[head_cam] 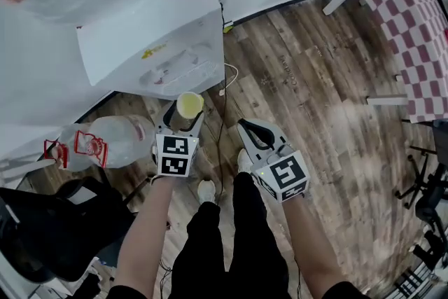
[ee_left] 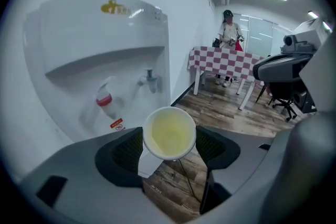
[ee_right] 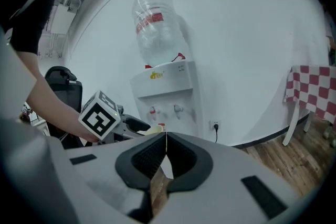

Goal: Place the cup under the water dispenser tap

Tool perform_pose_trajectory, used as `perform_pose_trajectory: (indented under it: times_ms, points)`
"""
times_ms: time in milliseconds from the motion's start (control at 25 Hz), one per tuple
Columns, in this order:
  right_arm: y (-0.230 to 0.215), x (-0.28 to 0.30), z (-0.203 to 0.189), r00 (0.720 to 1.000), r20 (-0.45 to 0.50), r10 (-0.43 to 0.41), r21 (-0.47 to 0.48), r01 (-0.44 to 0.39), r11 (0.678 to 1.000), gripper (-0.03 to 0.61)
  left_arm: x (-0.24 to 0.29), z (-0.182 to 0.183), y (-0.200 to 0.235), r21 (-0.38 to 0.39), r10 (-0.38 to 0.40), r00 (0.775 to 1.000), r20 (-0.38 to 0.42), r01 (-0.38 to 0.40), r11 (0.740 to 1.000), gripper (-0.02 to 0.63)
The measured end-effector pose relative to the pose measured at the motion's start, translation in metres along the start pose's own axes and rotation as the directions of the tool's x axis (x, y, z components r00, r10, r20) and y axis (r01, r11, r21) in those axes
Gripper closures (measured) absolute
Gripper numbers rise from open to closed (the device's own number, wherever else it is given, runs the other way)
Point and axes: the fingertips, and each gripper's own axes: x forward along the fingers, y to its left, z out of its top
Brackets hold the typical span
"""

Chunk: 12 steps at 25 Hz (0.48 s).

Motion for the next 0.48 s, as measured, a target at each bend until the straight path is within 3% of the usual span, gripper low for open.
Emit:
perform_pose_trajectory:
  times_ms: [240, 480]
  points:
    - [-0.019, 0.024, -0.036, 1.0, 0.011, -0.017, 0.023, 0.017, 1.0, 0.557, 0.067, -0.006, 0.008, 0.01, 0.0, 1.0, -0.021, 0.0, 1.0, 0.291]
    - [-0.031, 0.016, -0.07, 0.999, -0.006, -0.045, 0.063, 0.045, 0.997, 0.557, 0.11, 0.005, 0.021, 0.09, 0.053, 0.999, -0.007, -0.052, 0.995, 0.291]
